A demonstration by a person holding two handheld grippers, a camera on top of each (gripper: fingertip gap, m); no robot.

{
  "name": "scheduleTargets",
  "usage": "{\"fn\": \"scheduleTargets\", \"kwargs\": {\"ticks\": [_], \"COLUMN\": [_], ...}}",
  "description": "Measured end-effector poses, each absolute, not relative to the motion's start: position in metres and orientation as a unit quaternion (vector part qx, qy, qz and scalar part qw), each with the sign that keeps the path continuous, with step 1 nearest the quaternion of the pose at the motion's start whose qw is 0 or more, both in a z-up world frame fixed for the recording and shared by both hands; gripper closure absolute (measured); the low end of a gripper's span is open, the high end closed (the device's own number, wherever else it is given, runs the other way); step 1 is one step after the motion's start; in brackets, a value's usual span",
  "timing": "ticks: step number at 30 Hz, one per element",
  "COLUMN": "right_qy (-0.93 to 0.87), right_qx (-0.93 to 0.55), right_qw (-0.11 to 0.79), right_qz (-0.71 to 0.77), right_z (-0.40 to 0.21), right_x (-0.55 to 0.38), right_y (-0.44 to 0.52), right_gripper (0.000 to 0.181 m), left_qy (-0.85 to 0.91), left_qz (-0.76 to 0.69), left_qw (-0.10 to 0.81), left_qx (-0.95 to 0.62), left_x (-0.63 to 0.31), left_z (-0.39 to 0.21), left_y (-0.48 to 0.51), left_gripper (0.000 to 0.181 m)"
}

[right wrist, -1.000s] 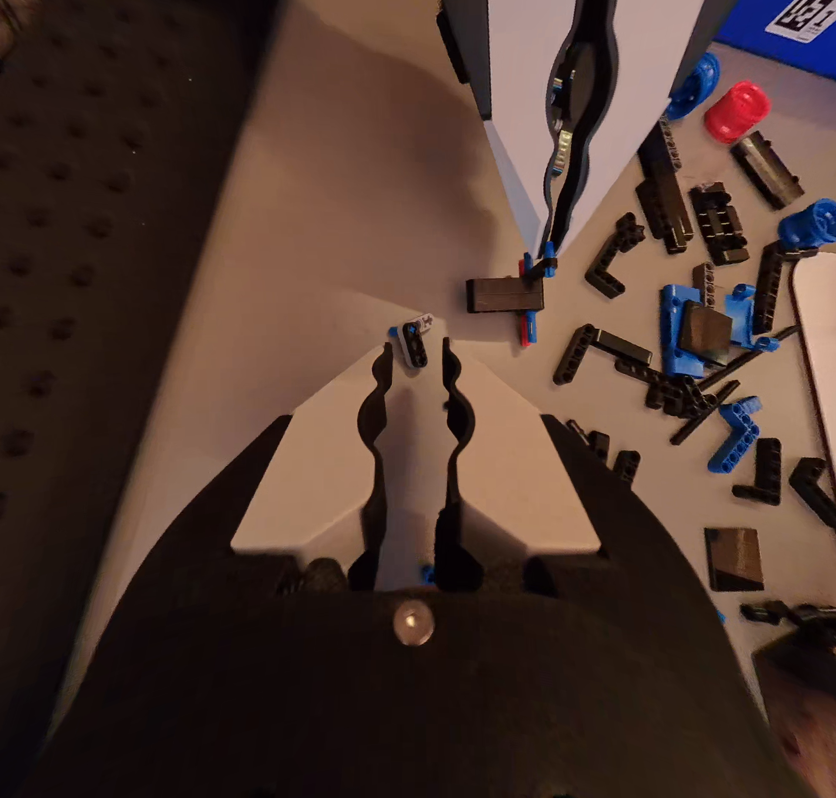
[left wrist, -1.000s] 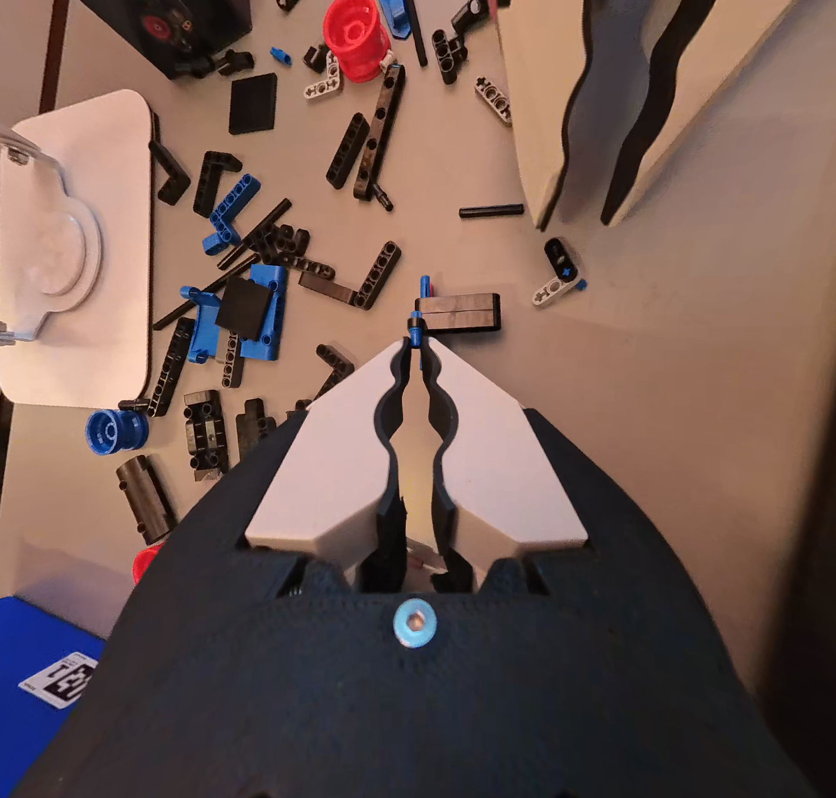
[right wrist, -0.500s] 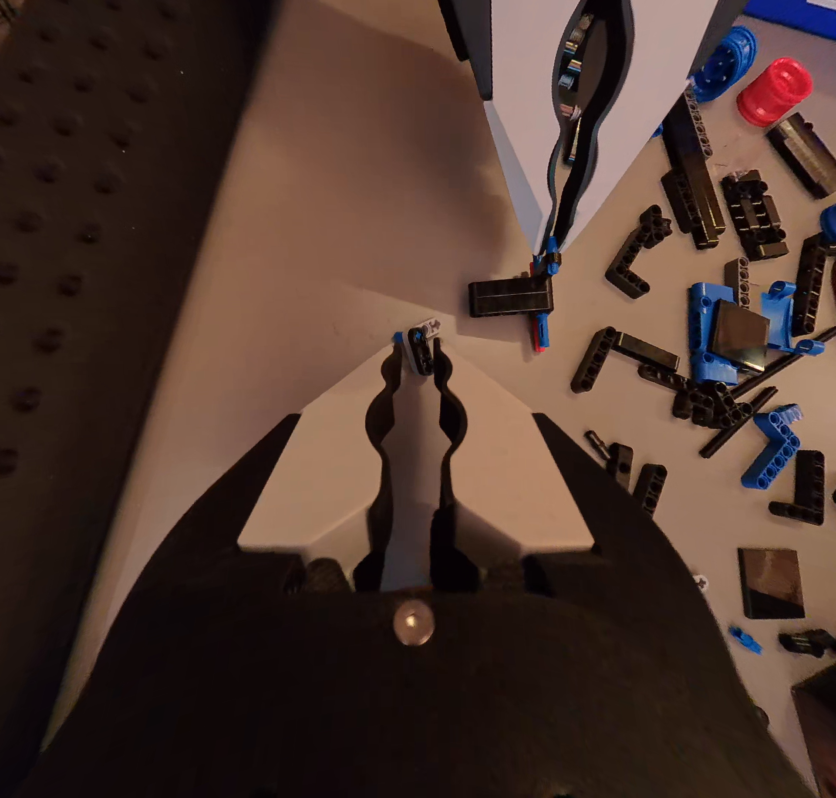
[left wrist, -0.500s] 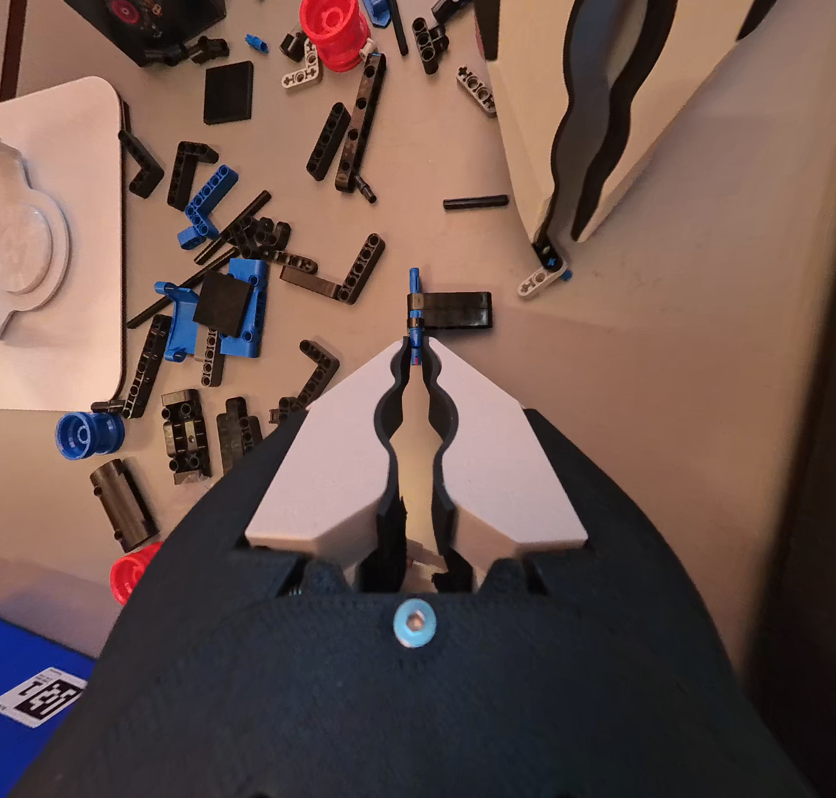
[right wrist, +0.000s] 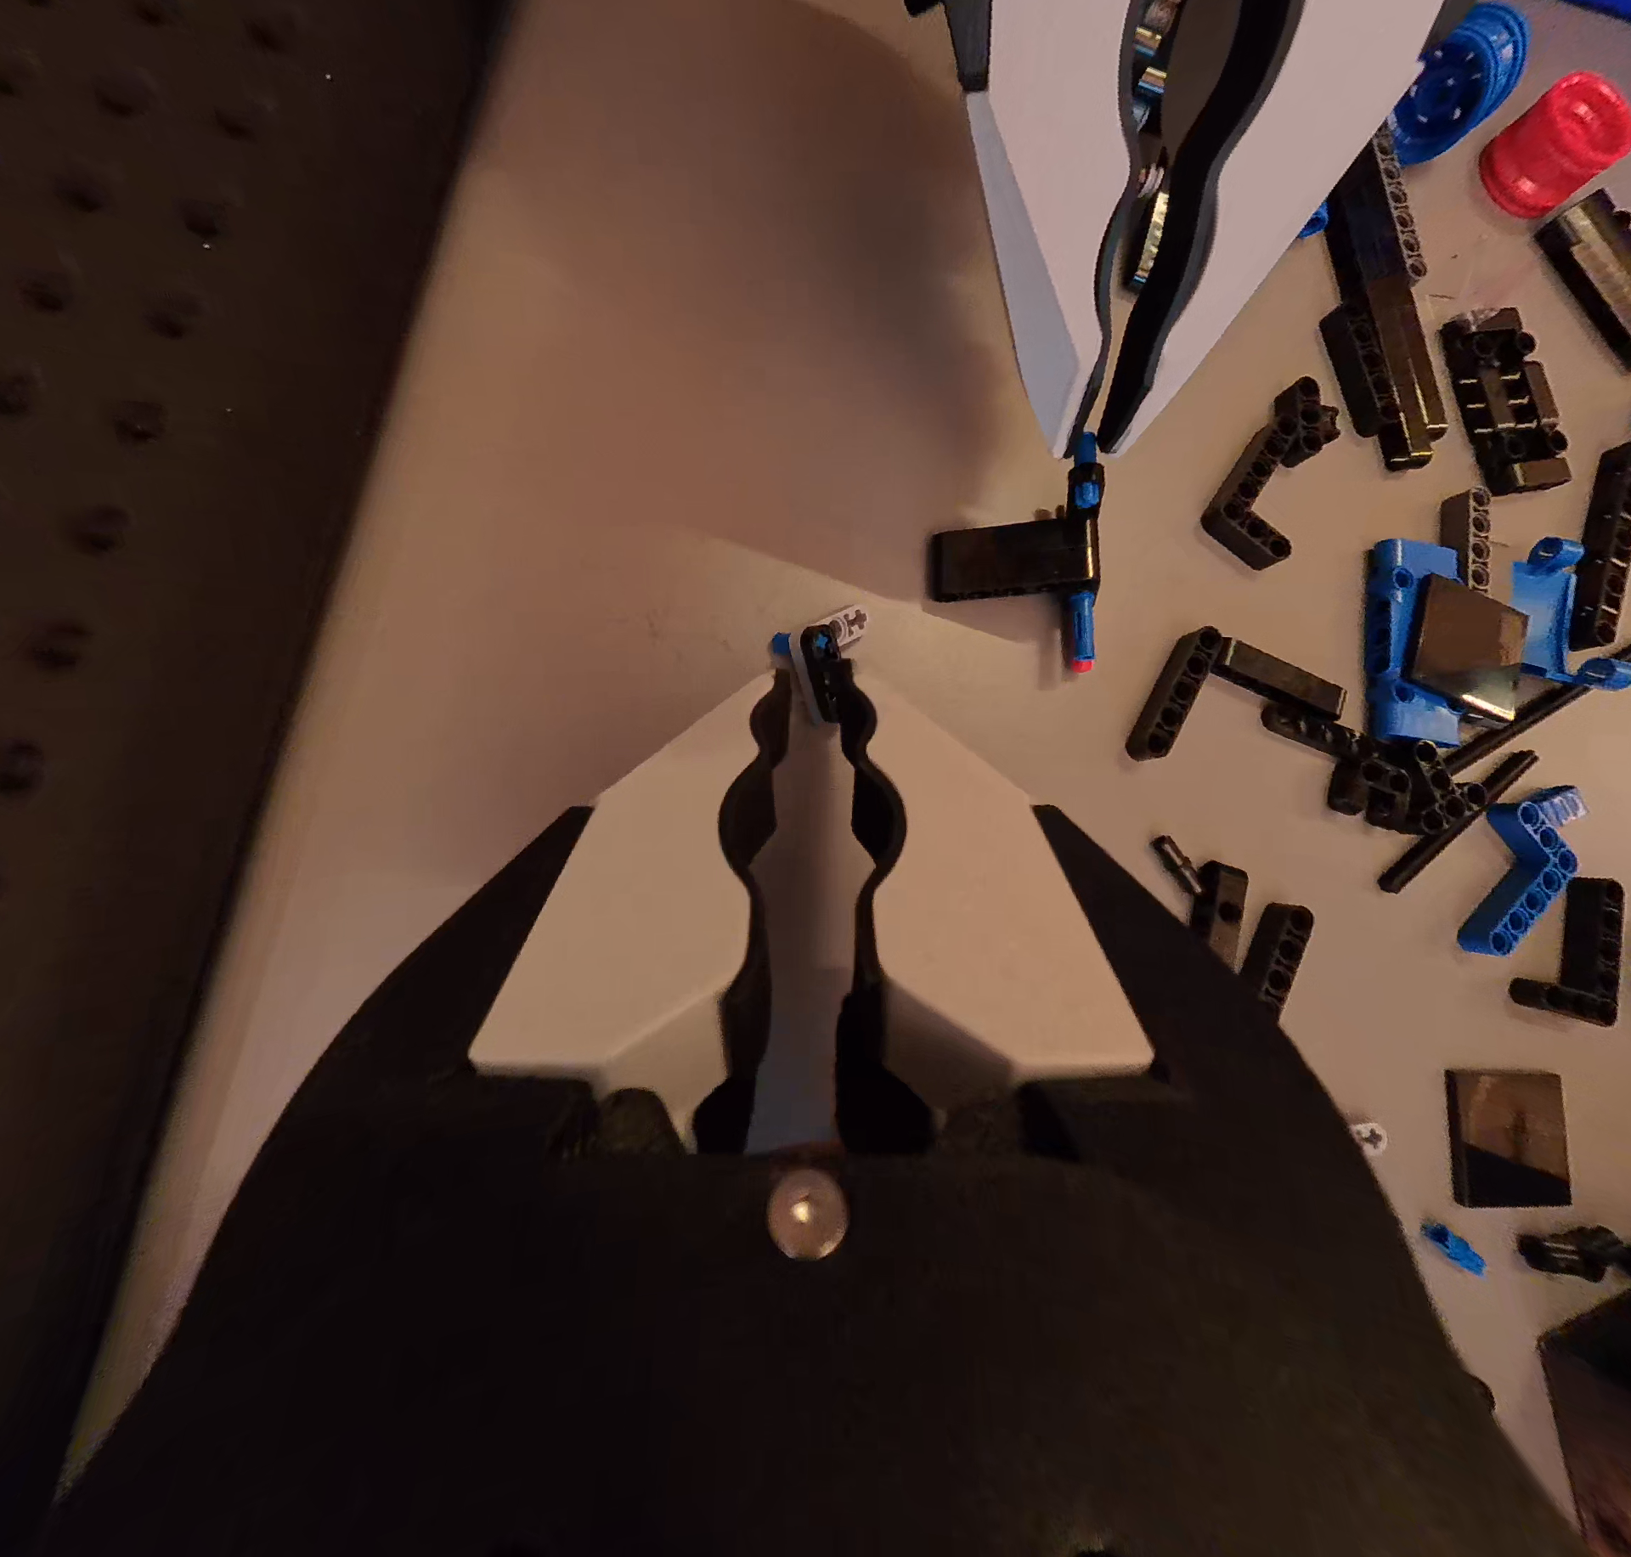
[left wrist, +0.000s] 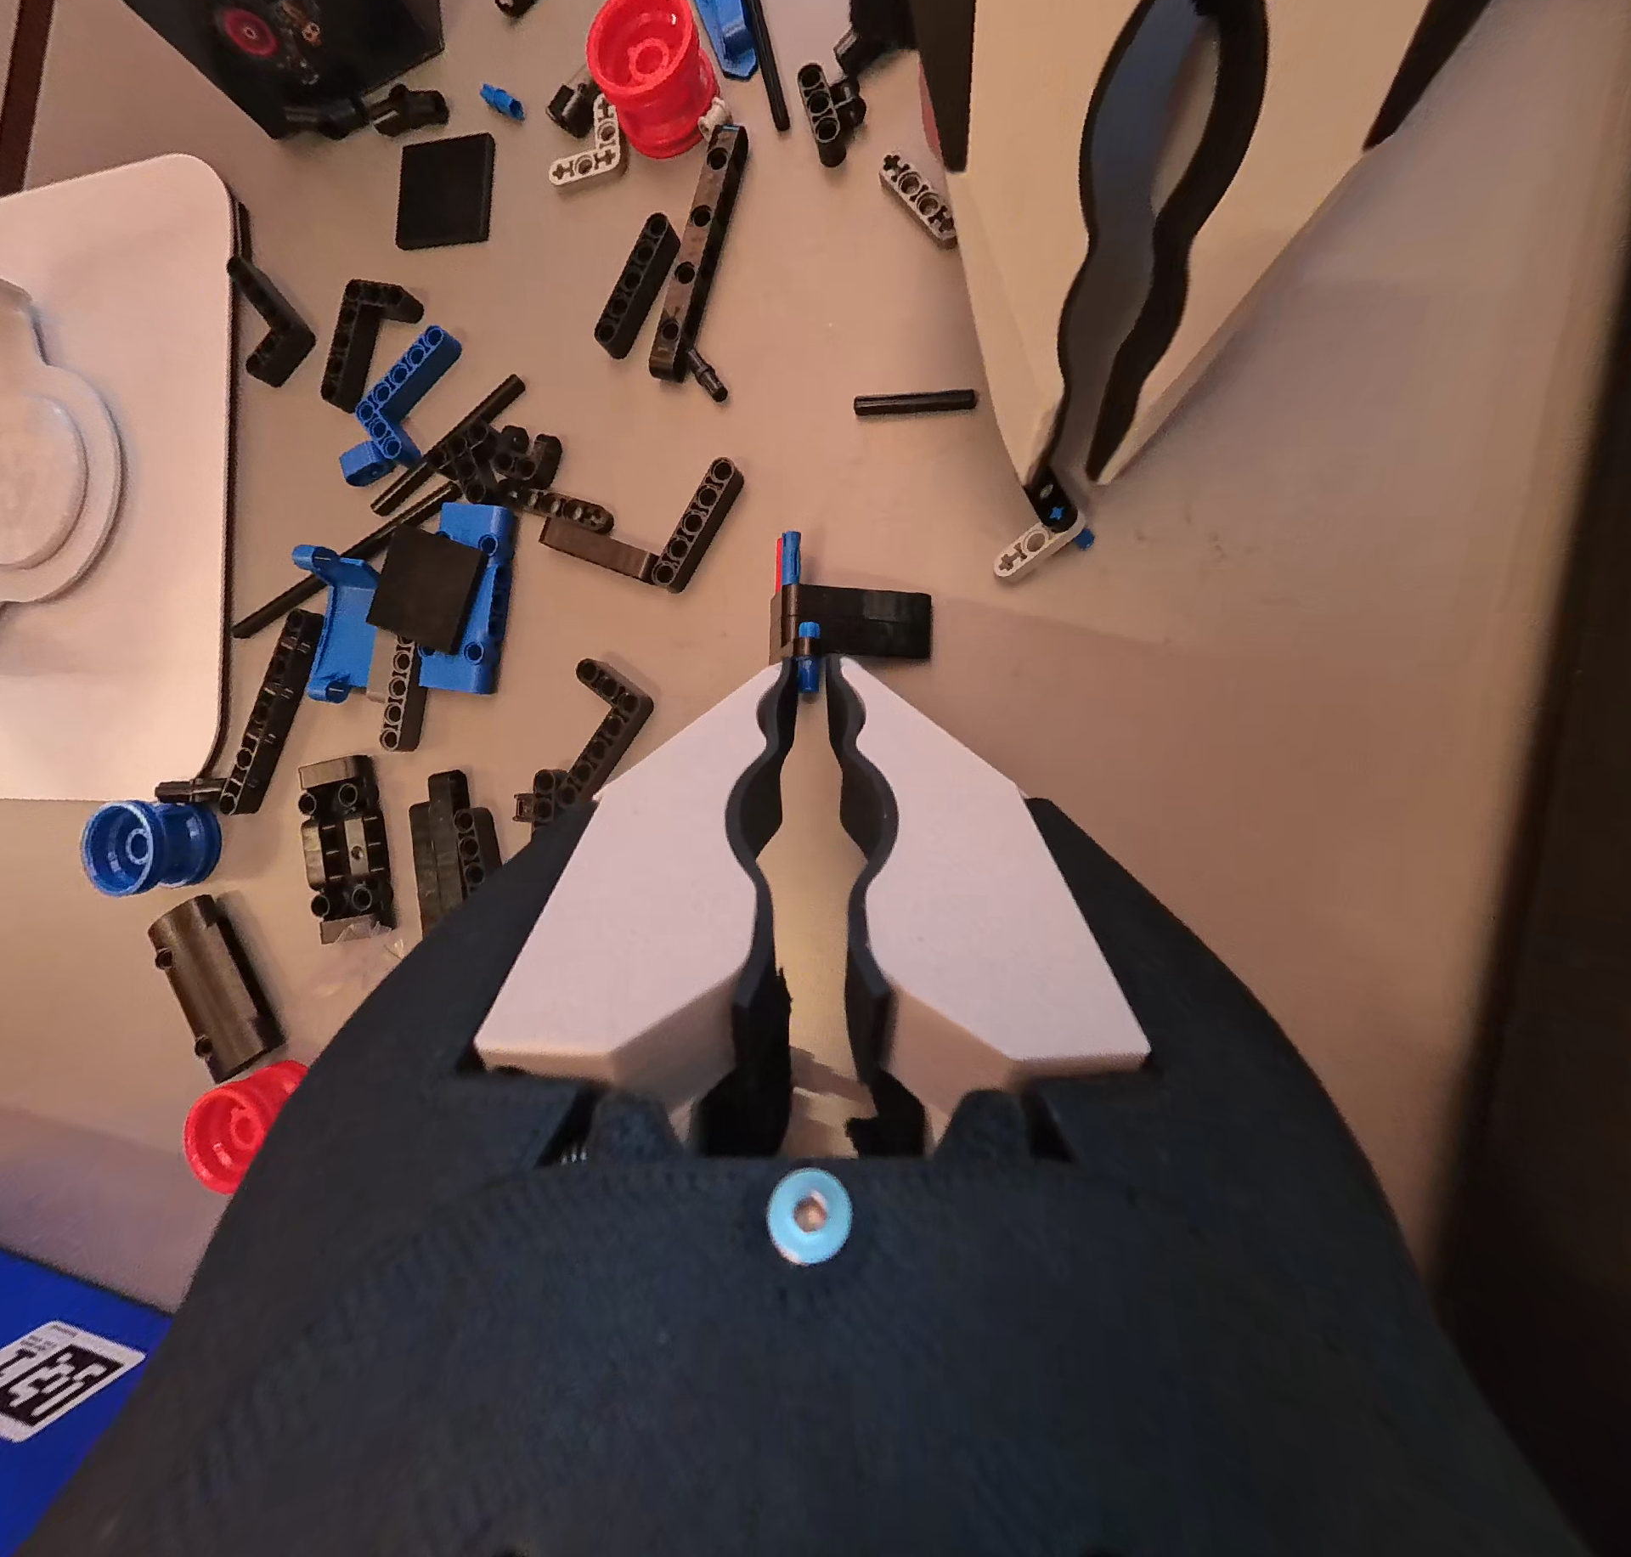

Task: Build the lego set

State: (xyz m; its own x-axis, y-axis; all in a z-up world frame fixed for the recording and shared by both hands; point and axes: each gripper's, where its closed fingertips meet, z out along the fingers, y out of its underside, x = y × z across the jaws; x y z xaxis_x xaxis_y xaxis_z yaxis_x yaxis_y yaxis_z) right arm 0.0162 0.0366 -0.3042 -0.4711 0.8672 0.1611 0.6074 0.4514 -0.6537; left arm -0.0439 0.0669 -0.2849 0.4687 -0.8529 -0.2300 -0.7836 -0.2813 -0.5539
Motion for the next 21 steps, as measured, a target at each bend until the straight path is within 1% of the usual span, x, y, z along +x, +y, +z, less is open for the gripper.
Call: {"fn": "scheduleTargets", "kwargs": {"ticks": [3,11,21], "right_qy": [-0.815,-0.808,-0.788], "right_qx": [-0.454,-0.461,-0.471], "right_qw": [0.249,0.253,0.269], "right_qz": [0.261,0.263,0.29], "right_z": [-0.306,-0.303,-0.291], "right_x": [0.015,0.015,0.016], "right_y": [0.039,0.043,0.051], "right_gripper": [0.18,0.181,0.181], "left_qy": [0.513,0.507,0.492], "left_qz": [-0.059,-0.06,-0.08], "left_qw": [0.312,0.318,0.364], "left_qx": [-0.797,-0.799,-0.786], "left_x": [-0.043,-0.046,-0.038], "left_z": [-0.284,-0.282,-0.263], "left_y": [0.066,0.066,0.07], "left_gripper": [0.175,0.165,0.152]}}
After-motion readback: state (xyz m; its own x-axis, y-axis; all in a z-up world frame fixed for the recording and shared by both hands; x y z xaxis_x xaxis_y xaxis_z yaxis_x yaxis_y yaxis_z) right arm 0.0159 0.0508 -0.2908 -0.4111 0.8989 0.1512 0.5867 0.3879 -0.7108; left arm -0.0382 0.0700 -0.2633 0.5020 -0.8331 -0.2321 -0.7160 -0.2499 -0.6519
